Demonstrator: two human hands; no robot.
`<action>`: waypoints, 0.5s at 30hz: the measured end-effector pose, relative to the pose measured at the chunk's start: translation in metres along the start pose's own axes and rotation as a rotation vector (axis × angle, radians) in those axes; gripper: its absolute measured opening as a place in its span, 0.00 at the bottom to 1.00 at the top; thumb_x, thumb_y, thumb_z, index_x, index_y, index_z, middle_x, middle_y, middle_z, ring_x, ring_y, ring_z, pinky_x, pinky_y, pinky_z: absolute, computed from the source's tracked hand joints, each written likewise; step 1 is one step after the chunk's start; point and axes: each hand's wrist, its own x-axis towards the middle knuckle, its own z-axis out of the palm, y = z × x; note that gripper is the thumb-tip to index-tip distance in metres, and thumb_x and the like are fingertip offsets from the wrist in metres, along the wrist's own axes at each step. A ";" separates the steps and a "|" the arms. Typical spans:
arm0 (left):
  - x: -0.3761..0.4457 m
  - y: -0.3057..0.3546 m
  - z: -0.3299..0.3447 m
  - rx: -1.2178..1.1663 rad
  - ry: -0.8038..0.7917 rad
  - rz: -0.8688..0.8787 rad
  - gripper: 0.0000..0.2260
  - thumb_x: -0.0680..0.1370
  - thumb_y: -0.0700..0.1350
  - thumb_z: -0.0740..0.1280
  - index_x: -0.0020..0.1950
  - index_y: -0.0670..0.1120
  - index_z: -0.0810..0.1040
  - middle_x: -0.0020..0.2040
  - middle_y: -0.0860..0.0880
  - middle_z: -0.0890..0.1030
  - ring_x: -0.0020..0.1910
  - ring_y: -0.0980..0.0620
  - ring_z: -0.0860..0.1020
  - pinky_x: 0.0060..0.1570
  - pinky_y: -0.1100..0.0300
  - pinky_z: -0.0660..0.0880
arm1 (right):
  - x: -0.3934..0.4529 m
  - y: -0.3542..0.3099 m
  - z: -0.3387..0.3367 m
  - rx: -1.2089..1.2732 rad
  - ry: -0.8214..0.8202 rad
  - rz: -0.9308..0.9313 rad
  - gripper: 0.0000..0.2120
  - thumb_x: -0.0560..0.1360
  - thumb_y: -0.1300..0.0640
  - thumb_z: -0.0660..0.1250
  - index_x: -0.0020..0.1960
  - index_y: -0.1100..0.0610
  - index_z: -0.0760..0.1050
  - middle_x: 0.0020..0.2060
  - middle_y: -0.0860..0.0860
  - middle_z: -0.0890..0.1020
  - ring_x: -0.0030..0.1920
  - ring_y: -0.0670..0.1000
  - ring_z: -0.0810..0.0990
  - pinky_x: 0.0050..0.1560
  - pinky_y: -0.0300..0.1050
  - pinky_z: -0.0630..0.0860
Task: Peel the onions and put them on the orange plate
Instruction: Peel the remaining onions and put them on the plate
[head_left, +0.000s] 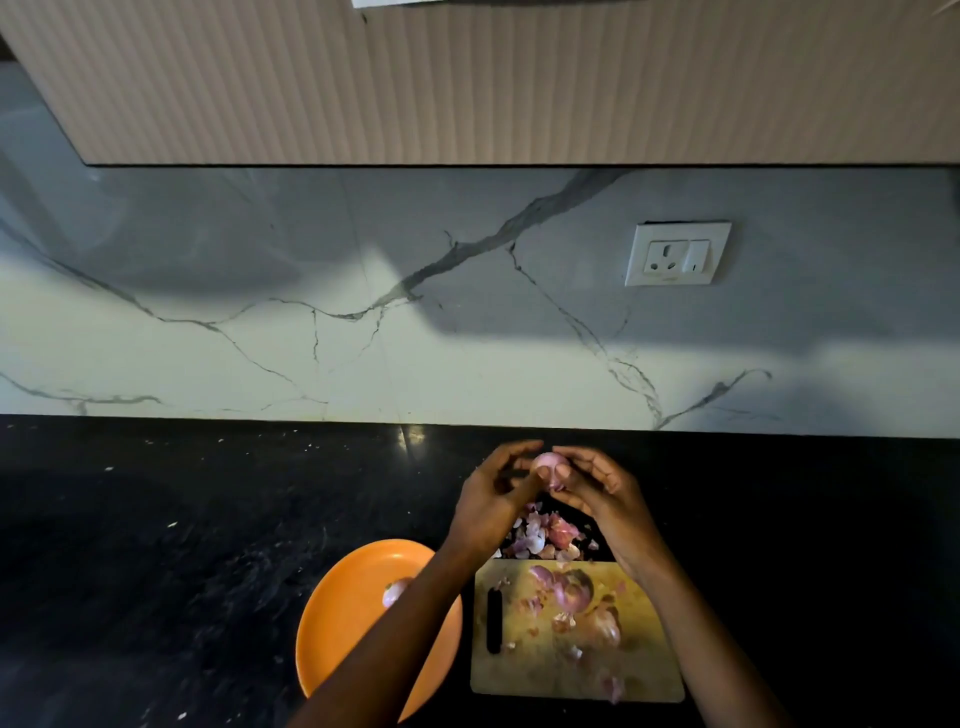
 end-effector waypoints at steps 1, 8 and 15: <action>0.001 0.001 0.000 0.016 -0.005 0.021 0.14 0.79 0.44 0.71 0.64 0.49 0.80 0.55 0.54 0.84 0.55 0.56 0.82 0.55 0.58 0.81 | 0.000 0.000 0.000 -0.011 -0.001 -0.002 0.15 0.73 0.55 0.71 0.59 0.56 0.80 0.54 0.53 0.85 0.57 0.53 0.84 0.54 0.44 0.81; 0.000 -0.001 -0.006 0.064 -0.017 0.033 0.14 0.76 0.40 0.74 0.59 0.54 0.82 0.51 0.54 0.84 0.52 0.53 0.83 0.55 0.51 0.82 | -0.001 0.003 -0.003 -0.101 -0.024 -0.006 0.12 0.74 0.52 0.73 0.57 0.49 0.82 0.56 0.52 0.85 0.60 0.54 0.83 0.61 0.55 0.79; -0.003 -0.005 -0.009 0.027 -0.007 0.023 0.15 0.78 0.36 0.71 0.62 0.49 0.82 0.53 0.52 0.85 0.54 0.50 0.84 0.55 0.49 0.82 | -0.001 0.002 -0.002 -0.100 -0.045 -0.005 0.15 0.74 0.53 0.71 0.60 0.54 0.81 0.56 0.53 0.85 0.60 0.53 0.83 0.59 0.52 0.81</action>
